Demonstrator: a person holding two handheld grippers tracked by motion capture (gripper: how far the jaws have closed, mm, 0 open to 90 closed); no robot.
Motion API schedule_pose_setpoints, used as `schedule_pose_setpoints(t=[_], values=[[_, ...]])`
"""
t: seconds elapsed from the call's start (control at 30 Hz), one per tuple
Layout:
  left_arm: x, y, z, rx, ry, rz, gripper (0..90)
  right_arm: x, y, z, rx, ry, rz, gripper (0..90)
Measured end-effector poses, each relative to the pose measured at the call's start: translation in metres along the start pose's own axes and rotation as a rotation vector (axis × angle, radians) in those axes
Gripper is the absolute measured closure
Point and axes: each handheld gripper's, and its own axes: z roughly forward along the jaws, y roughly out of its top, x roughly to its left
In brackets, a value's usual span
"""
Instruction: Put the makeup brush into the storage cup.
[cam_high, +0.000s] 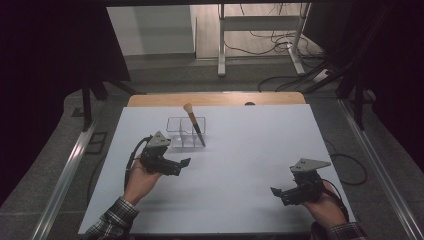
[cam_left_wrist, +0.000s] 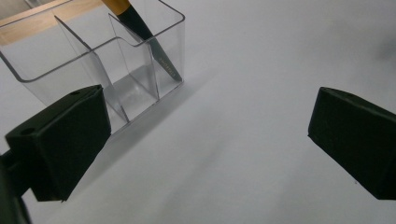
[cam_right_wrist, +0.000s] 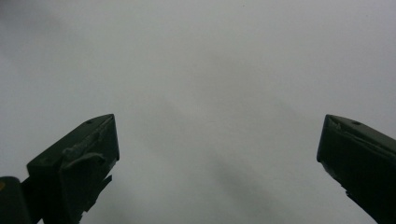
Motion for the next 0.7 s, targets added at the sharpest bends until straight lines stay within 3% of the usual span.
schedule_pose_setpoints(t=[0.7], values=[[0.001, -0.017, -0.019, -0.004, 0.021, -0.028, 0.0, 0.000, 0.000, 0.000, 0.002, -0.004, 0.010, 0.0]])
